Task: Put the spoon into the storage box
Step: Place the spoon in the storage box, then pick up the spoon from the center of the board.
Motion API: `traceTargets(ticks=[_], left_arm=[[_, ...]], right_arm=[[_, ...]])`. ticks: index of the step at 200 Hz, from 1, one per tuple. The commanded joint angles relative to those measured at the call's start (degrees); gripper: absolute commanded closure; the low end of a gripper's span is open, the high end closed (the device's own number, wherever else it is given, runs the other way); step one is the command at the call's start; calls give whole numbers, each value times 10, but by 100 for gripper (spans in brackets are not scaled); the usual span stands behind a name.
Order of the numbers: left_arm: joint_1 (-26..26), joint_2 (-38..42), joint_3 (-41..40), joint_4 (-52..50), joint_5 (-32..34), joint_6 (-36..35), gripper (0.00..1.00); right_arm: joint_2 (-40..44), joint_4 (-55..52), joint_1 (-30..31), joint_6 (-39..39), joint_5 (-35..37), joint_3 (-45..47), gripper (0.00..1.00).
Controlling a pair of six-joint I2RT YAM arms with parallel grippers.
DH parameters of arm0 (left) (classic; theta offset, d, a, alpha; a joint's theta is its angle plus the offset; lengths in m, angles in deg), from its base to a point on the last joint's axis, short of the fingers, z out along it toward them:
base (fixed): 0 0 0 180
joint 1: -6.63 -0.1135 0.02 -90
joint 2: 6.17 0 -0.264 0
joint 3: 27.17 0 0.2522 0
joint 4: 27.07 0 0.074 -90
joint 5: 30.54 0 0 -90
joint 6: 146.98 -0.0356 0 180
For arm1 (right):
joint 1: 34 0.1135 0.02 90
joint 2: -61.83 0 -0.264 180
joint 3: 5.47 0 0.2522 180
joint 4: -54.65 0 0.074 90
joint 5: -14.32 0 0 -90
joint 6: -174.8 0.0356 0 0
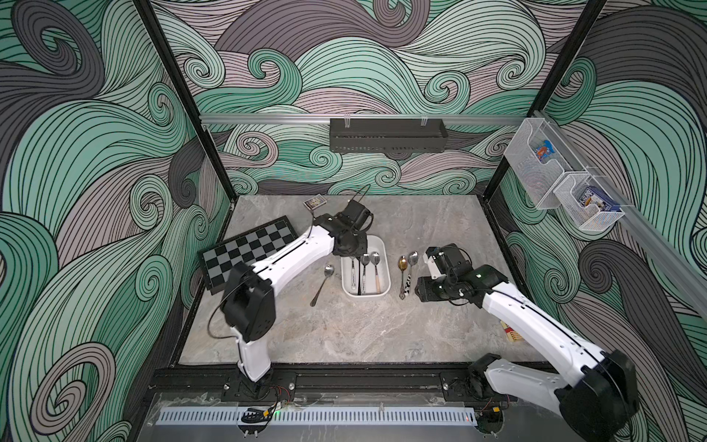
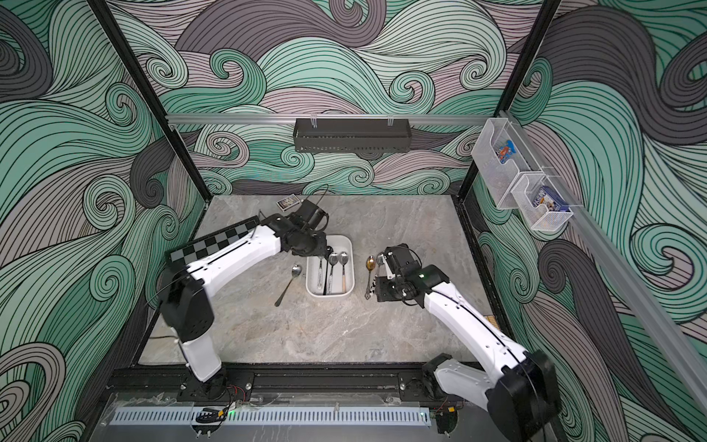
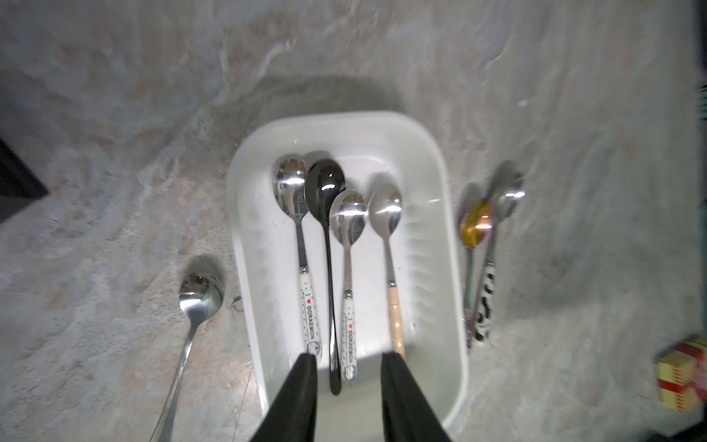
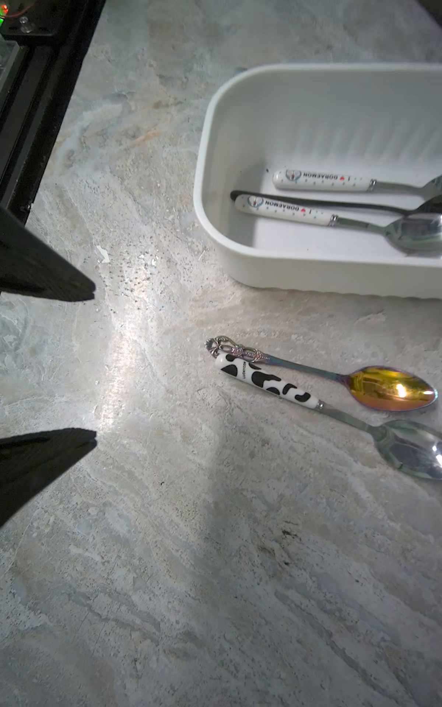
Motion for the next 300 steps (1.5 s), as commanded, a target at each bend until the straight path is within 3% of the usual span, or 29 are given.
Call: traceTargets(ticks=[1, 18, 38, 54, 107, 176, 211, 269, 300], left_arm=[[2, 117, -43, -39, 44, -28, 63], [1, 221, -105, -45, 74, -32, 61], [-1, 340, -173, -55, 97, -38, 49], [-3, 414, -208, -90, 119, -36, 47], [-4, 536, -275, -158, 136, -21, 45], [-4, 549, -311, -148, 136, -23, 44], [-4, 541, -336, -129, 131, -9, 44], [-5, 510, -389, -71, 108, 12, 44], [-7, 476, -392, -70, 113, 20, 45]], right_arm=[[-58, 21, -15, 12, 21, -34, 43], [-117, 30, -19, 15, 27, -62, 45], [-183, 36, -20, 20, 29, -96, 46], [-227, 40, -20, 28, 27, -119, 47], [-335, 51, -20, 45, 49, -152, 50], [-393, 77, -20, 49, 57, -149, 58], [-398, 89, -20, 50, 56, -141, 67], [-324, 100, -22, 41, 57, -115, 86], [-271, 90, -22, 29, 59, -112, 88]])
